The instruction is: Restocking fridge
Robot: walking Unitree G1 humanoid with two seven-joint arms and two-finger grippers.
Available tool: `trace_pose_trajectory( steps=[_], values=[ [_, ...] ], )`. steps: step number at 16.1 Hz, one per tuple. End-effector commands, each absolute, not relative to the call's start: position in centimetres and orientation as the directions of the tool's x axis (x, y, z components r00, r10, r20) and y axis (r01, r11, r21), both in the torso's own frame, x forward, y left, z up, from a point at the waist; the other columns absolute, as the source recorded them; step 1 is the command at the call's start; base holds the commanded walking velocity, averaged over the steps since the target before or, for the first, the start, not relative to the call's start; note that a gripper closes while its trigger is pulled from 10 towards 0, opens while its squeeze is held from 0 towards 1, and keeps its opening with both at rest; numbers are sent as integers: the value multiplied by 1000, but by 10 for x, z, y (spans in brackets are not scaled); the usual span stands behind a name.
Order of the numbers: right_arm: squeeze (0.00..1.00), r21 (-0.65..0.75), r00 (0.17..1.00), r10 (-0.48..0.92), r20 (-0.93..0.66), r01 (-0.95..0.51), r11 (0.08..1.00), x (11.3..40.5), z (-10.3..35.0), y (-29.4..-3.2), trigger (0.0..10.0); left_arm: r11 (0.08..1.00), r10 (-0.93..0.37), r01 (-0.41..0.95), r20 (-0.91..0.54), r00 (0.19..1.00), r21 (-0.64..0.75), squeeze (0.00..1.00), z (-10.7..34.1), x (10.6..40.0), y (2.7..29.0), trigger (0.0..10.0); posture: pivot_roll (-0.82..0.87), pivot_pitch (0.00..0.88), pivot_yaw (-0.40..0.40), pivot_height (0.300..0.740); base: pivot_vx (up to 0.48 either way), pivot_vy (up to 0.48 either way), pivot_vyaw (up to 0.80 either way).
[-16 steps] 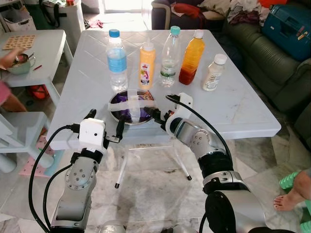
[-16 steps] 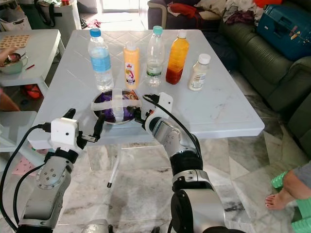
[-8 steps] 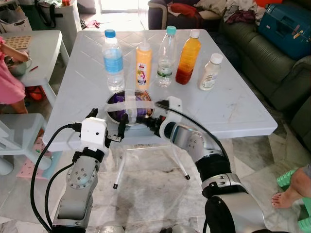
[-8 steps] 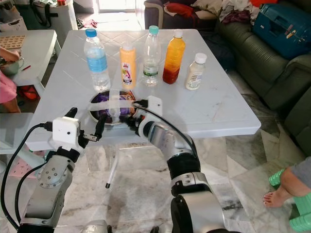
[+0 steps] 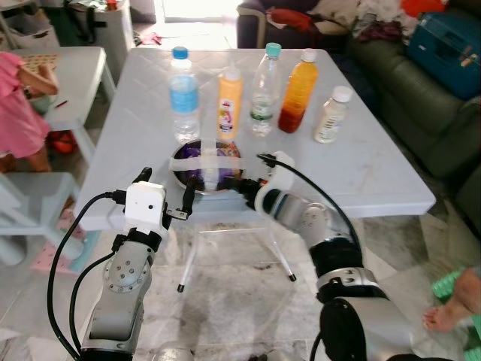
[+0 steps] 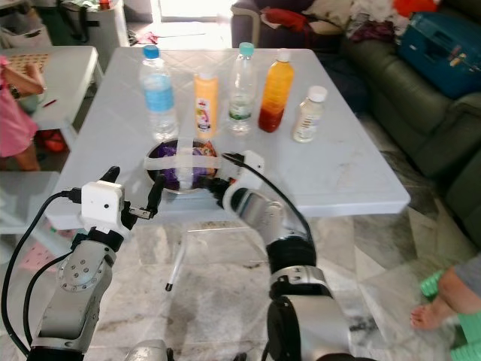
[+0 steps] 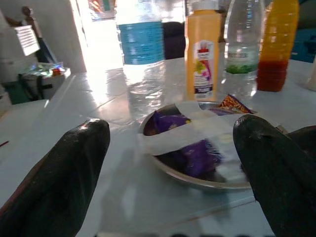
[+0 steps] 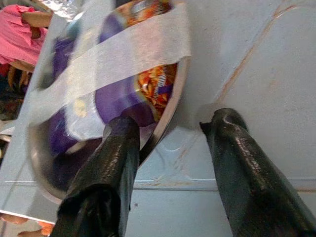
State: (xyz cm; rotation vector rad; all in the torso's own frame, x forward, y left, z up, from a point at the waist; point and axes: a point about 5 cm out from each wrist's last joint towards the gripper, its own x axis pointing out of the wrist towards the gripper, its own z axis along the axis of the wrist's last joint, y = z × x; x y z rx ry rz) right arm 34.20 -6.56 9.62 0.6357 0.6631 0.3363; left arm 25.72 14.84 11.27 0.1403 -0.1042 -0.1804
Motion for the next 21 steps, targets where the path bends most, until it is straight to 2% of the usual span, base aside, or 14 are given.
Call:
trace_pose_trajectory(
  steps=[1,5,7,8,9,11,12,13,14,16,17,18,19,21],
  values=[
    [0,584,712,389,-584,36,811,332,72,-87,0,973,-187,172,88,978,155,0,113,258,147,10000,148,7,-66,740,0,0,0],
    [0,560,744,285,-605,143,816,334,71,-116,0,972,-193,177,90,977,154,0,113,260,146,10000,140,4,-59,740,0,0,0],
    [0,554,763,236,-602,186,812,336,74,-126,745,971,-192,176,92,977,159,0,114,261,147,10000,138,1,-54,740,0,0,0],
    [0,554,771,221,-597,197,809,337,76,-129,745,971,-193,177,92,977,161,0,114,261,147,10000,139,0,-52,740,0,0,0],
    [0,551,783,197,-589,211,807,341,78,-133,1373,971,-193,176,94,977,162,0,114,262,147,10000,140,0,-51,740,0,0,0],
    [0,560,807,161,-568,236,794,348,86,-138,1647,971,-191,174,97,977,164,0,115,262,147,10000,142,0,-50,740,0,0,0],
    [0,558,816,144,-560,243,794,351,91,-140,2941,971,-190,173,97,977,165,0,115,262,148,10000,143,0,-50,740,0,0,0],
    [0,558,821,138,-555,244,793,352,93,-141,2627,971,-190,172,97,977,165,0,115,262,148,10000,143,0,-50,740,0,0,0],
    [0,551,828,120,-548,249,797,353,97,-145,2941,971,-189,172,98,977,165,0,115,262,148,10000,142,0,-50,740,0,0,0],
    [0,521,843,90,-530,240,819,355,105,-152,7176,972,-189,171,97,977,163,0,115,261,147,10000,137,0,-50,740,0,0,0],
    [0,495,857,76,-510,220,841,356,110,-156,10000,972,-189,172,97,977,162,0,115,262,147,10000,137,0,-50,740,0,0,0],
    [184,470,868,64,-493,203,859,356,113,-160,10000,972,-190,173,96,977,161,0,114,262,147,10000,127,0,-49,740,0,0,0],
    [1000,477,868,71,-491,200,856,355,114,-161,10000,971,-191,175,96,977,160,0,114,262,146,10000,122,0,-48,740,0,0,0],
    [1000,470,869,77,-488,188,862,355,114,-163,10000,971,-196,179,99,976,157,0,115,264,144,10000,117,0,-48,740,0,0,0]
  ],
)
